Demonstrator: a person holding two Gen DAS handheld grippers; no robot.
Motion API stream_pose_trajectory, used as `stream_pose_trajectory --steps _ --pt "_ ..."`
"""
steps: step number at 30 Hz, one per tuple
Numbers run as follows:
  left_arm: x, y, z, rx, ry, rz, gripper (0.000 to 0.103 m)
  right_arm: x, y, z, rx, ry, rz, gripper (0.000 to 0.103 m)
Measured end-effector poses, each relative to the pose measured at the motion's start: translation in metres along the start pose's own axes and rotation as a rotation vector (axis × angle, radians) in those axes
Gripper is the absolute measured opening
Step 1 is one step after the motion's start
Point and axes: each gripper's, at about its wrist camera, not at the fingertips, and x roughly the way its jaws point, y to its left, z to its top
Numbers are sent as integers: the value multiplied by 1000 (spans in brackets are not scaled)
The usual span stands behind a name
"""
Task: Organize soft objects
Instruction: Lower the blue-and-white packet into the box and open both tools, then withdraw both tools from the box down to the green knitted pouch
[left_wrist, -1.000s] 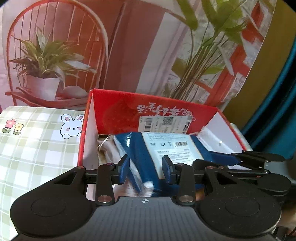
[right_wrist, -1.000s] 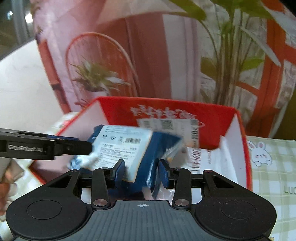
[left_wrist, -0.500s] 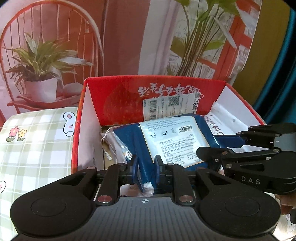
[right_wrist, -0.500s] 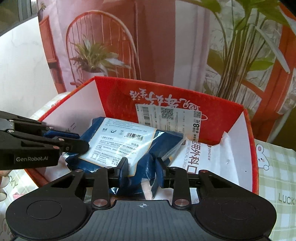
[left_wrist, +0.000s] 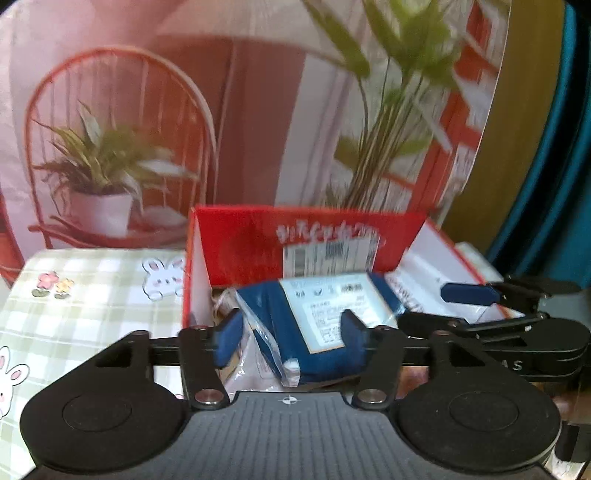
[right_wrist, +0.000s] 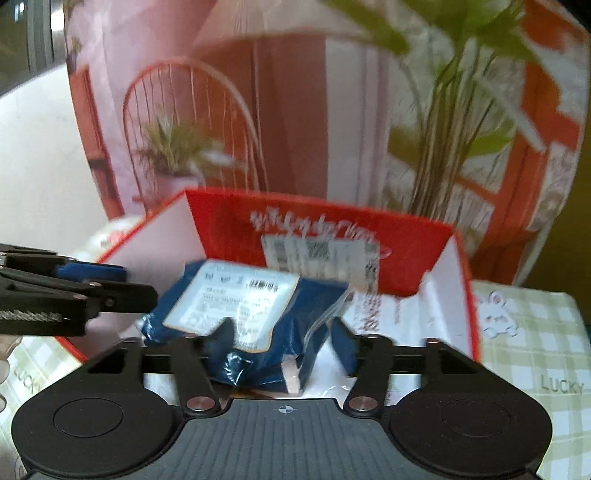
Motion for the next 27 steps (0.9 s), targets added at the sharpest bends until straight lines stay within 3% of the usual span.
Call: stream_pose_trajectory --steps 4,9,19,27 --pt "-29 -3 -8 -8 -63 -3 79 -26 -5 -5 27 -66 7 78" --pt "-57 -14 -25 -3 -112 7 83 -63 -11 -20 44 -153 38 89" --pt "-71 -43 -81 -49 -104 10 84 -110 -15 -86 -31 -205 2 89" --pt "-55 -51 -125 -122 -16 -32 84 -109 -28 -157 41 -93 4 82"
